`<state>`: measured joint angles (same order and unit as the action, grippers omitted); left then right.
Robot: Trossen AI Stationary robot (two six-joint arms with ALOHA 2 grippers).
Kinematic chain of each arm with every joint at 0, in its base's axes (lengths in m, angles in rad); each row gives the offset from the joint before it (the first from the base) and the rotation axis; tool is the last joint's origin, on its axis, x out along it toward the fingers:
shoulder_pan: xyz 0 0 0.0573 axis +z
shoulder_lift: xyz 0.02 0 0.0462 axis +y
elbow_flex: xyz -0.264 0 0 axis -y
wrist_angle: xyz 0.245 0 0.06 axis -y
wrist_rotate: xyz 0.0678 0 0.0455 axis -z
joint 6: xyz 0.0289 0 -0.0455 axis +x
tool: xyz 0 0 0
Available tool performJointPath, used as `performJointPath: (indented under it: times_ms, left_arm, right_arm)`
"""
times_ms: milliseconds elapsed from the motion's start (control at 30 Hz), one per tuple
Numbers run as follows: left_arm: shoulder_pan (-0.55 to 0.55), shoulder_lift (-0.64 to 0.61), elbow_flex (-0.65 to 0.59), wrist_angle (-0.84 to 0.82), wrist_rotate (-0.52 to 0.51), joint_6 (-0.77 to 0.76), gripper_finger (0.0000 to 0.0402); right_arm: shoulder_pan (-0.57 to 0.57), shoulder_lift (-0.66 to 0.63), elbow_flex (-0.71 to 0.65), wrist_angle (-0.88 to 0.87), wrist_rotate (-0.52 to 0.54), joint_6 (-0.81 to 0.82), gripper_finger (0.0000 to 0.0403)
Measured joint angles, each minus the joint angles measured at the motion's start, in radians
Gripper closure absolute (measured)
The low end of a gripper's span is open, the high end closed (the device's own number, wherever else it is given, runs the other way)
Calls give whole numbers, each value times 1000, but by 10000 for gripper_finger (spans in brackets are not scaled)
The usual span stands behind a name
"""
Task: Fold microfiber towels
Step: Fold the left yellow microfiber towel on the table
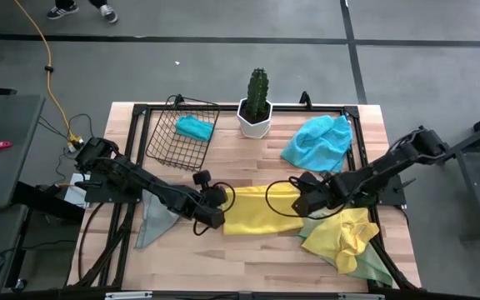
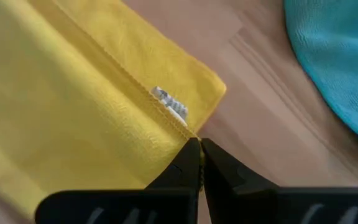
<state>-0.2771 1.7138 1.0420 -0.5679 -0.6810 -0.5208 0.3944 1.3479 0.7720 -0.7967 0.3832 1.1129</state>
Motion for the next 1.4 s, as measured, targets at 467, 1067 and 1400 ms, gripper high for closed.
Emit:
performJointPath:
  times_ms: [467, 1067, 1400]
  left_arm:
    - [-33, 1, -130, 100, -67, -181, 401]
    - [-11, 1, -127, 160, -103, -66, 400]
    - [-4, 1, -127, 165, -160, 30, 336]
  right_arm:
    - [-22, 0, -66, 165, 78, -48, 403]
    - [-21, 0, -68, 166, 152, -48, 328]
    - [-22, -2, -68, 163, 276, -104, 205]
